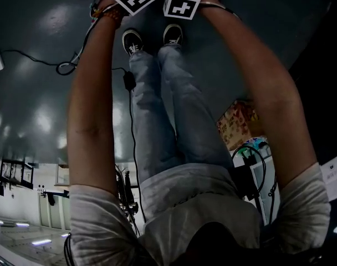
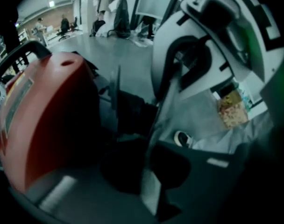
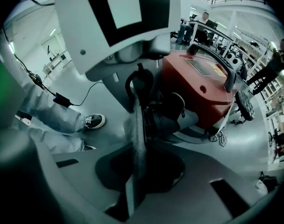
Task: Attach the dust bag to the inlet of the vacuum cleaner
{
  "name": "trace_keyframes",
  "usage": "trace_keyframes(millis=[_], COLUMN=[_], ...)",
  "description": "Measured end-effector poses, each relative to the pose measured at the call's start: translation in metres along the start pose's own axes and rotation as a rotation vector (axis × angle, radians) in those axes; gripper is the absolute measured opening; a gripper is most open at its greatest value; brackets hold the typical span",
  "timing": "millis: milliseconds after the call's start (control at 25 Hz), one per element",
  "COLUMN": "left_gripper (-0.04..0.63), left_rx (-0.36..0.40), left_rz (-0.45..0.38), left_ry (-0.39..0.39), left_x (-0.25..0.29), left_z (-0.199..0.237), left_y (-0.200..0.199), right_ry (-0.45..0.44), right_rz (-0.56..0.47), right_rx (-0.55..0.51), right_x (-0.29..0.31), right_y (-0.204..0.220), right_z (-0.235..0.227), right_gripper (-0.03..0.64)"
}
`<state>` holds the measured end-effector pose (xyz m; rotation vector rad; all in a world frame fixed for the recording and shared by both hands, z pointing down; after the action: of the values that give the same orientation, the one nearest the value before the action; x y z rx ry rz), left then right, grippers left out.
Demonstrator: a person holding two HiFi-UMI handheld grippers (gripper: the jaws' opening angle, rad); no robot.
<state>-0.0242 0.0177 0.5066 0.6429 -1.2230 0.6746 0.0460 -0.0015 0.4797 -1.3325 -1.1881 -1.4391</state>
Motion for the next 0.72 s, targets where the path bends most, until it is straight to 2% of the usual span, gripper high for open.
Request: trace_keyframes(millis=[120,400,720], left_gripper=[0.032,0.031,0.034], left_rx=[-0.025,0.038,-0.024], left_rz=[0.007,-0.011,0.023], left_ry=[0.019,0.014,0.049], left_x=[-0.001,-0.021,-0.003], left_z=[-0.003,0.000,-0.002], left_y=[-0.002,-0.009,-0.006], right_ry=[-0.013,-0.044,-0.029], right_rz=[0.015,0.028,0.015], right_rx=[0.008,0.043,-0.004], right_x=[0.004,0.016,0.003], right_y=[0.004,0.010,0.008], right_z=[-0.009,-0.015,-0.016], right_gripper=[0.035,0.037,0.035])
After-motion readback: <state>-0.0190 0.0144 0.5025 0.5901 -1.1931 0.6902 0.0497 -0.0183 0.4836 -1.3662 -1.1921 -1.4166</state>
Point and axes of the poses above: the fingertips, and each gripper's own axes: x forward along the fingers, z to its left, y out of its underside, the point moved 5 cm from there along -x, backward along the fingers, and after that the axes turned 9 degrees about z, right-handed, at the moved point
